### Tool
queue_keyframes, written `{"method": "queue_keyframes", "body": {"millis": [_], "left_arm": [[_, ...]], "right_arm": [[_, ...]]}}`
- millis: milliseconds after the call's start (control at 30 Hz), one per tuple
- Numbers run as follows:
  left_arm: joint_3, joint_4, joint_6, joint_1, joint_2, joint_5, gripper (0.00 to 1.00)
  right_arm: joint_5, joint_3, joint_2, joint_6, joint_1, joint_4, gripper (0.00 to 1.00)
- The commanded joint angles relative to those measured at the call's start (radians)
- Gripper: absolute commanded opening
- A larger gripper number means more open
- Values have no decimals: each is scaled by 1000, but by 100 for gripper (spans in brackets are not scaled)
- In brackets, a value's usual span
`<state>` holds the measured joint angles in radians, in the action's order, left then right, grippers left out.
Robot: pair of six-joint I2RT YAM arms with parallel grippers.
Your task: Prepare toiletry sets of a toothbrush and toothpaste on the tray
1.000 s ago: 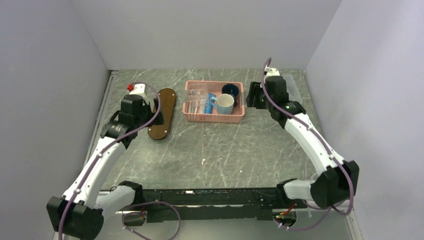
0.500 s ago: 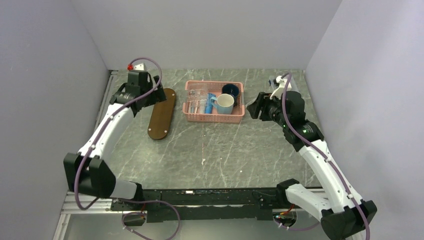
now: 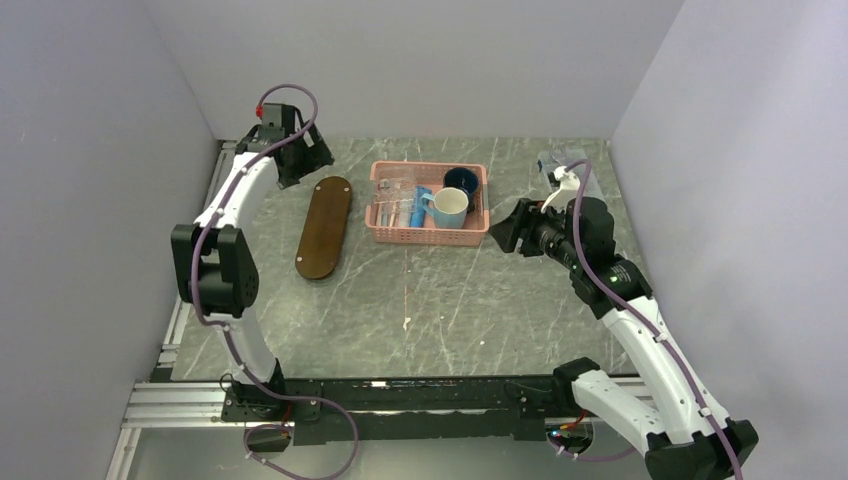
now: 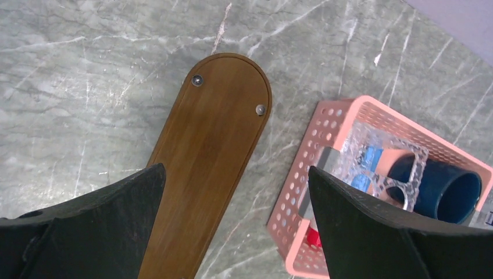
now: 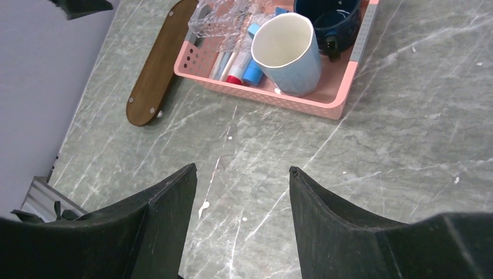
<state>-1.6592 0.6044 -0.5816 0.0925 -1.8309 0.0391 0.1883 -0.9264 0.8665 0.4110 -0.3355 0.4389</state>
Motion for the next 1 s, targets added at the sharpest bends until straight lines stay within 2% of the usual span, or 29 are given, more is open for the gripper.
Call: {"method": "queue_keyframes", "body": {"millis": [0,500,967], "left_arm": [[-81,14,-73,-35,-77,-65,99],[-373,38,-169,-117,-425,-167,99],[-472,-22,-187,-119,-592,-264,97]], "right_arm": [[42,13,-30,25,-5,-40,62],[61,54,0,32,-6,-91,64],[67,84,50,28,-6,-132,64]]}}
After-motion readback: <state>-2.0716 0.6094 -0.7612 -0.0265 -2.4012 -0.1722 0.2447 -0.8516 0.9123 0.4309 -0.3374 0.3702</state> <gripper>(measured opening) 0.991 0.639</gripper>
